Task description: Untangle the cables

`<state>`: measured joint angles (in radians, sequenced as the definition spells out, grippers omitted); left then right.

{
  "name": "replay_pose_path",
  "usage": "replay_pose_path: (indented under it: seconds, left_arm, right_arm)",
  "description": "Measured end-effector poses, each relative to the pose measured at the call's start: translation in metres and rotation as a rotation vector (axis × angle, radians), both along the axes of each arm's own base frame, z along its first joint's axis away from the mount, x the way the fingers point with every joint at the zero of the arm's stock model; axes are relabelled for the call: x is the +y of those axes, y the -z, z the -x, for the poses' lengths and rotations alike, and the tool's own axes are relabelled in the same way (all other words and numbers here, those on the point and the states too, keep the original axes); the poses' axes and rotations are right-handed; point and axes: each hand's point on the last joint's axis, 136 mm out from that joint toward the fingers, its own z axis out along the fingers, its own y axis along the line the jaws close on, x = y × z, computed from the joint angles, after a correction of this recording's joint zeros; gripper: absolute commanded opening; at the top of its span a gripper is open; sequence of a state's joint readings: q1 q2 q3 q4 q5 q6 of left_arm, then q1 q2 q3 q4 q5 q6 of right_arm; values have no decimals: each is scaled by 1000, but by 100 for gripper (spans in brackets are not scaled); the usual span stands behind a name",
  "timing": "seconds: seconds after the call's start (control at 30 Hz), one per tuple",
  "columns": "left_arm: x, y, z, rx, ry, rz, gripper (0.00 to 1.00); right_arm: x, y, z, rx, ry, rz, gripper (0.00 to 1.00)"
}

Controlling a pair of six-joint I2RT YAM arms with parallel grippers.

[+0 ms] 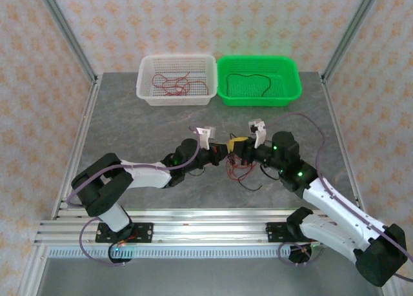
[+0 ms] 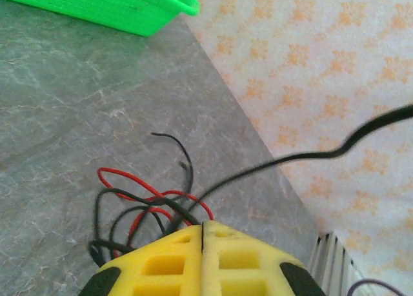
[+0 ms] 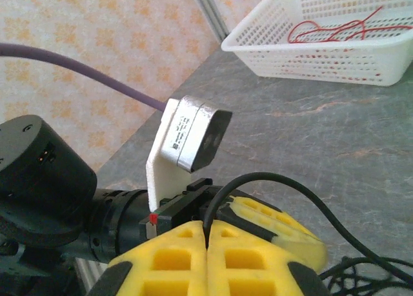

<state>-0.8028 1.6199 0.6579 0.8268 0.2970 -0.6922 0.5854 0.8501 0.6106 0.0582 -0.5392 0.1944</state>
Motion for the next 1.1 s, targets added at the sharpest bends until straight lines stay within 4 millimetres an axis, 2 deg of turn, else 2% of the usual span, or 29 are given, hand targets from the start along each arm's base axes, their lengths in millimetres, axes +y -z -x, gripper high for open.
replay_pose_path:
  seconds: [0.07, 0.17, 0.3, 0.4, 0.47, 0.53, 0.63, 0.7, 0.83, 0.93, 1.03, 1.1]
  left_arm:
    - [7, 7, -3, 11, -37, -12, 0]
    - [27, 30, -5, 53, -108, -50, 0]
    - [65, 69, -6, 130, -229, -114, 0]
    - [85, 89, -2, 176, -289, -142, 0]
    - [91, 96, 2, 194, -300, -151, 0]
    - [92, 94, 4, 198, -301, -143, 0]
    - [90, 68, 3, 164, -291, -97, 1]
    - [87, 43, 3, 129, -282, -54, 8]
    - [81, -20, 6, 37, -237, 52, 26]
    - [78, -61, 15, -13, -186, 129, 34]
    - [71, -81, 25, -23, -127, 180, 40]
    - [64, -82, 32, -5, -84, 195, 43]
  right_arm:
    - [-6, -2, -4, 7, 43, 10, 0]
    - [-16, -15, -12, 5, 122, 25, 0]
    - [-32, -53, -20, -38, 226, 7, 0]
    - [-42, -85, -18, -83, 268, -28, 0]
    - [-45, -99, -16, -102, 277, -49, 0]
    - [-46, -104, -15, -107, 277, -60, 0]
    - [-42, -99, -15, -91, 262, -57, 0]
    - [-38, -92, -14, -78, 240, -46, 0]
    - [-28, -70, -11, -61, 170, -4, 0]
    - [-20, -53, -8, -52, 116, 23, 0]
    - [-15, -40, -6, -48, 82, 25, 0]
    - [-12, -35, -5, -50, 65, 13, 0]
